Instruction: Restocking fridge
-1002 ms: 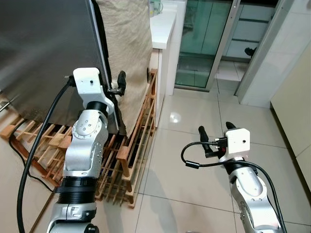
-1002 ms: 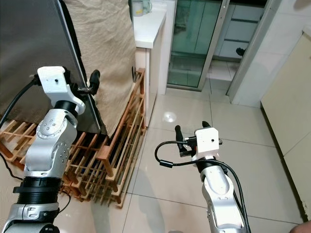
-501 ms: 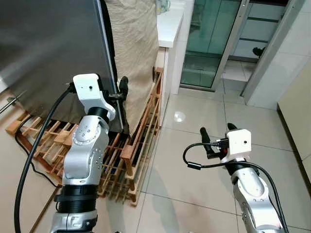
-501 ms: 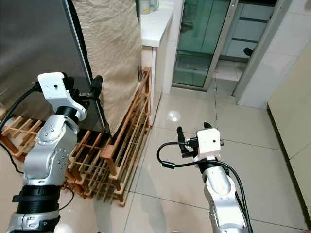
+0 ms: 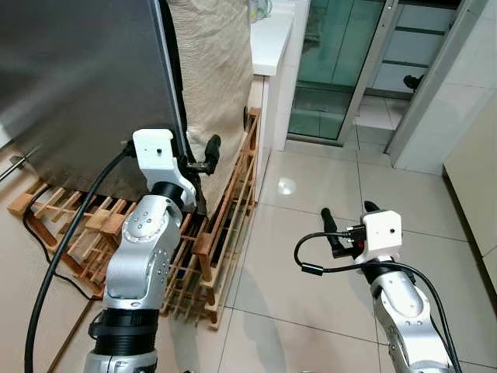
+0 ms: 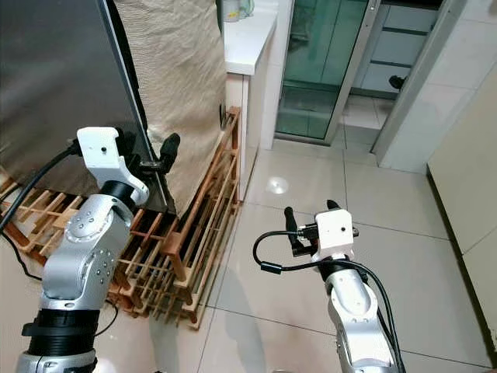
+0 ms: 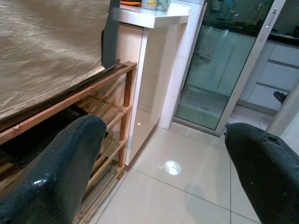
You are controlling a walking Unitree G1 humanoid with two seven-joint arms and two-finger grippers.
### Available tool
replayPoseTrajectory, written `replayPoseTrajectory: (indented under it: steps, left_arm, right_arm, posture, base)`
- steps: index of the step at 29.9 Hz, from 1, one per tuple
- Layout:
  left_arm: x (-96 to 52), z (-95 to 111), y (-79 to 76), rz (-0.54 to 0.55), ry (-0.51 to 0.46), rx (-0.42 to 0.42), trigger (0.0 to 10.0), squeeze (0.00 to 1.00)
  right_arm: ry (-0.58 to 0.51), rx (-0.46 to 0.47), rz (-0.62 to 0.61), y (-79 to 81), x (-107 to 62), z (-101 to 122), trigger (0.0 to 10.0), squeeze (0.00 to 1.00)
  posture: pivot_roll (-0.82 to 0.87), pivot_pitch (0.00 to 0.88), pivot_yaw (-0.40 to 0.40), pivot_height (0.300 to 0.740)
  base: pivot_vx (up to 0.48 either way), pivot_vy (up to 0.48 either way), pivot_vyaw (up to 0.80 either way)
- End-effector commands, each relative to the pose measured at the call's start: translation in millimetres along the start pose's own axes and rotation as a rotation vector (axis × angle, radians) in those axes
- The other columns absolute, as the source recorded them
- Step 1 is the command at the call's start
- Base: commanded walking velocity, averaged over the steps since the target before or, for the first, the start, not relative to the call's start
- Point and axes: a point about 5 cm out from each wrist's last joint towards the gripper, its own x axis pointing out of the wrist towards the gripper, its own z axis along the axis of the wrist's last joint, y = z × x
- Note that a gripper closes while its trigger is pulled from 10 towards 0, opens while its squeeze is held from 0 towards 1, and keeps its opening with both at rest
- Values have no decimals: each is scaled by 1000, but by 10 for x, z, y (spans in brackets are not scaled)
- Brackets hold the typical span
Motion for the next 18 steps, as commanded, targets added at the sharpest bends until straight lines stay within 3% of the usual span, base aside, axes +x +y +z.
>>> replayPoseTrajectory:
  steps: [1,6,13,18]
  left_arm:
    - [54,62,0,9,-27,11,10000,0]
    - [110,72,-52,-19,-32,-1,10000,0]
    - [211,137,-12,2,-58,-7,10000,0]
    - [322,137,-117,-22,-65,-1,10000,0]
  right_arm:
    - [-10,-11,-4,-5,17,19,10000,0]
    - [-11,-12,-6,-12,38,26,10000,0]
    - [-14,-14,-11,-23,15,28,10000,0]
    - [-16,-12,-12,-16,12,35,10000,0]
  posture:
    - [-179,0,16,740]
    - [-183,0,18,740]
    - [-187,0,20,740]
    - [-184,0,19,740]
  base:
    - [0,0,0]
    - [0,0,0]
    - [0,0,0]
    - [0,0,0]
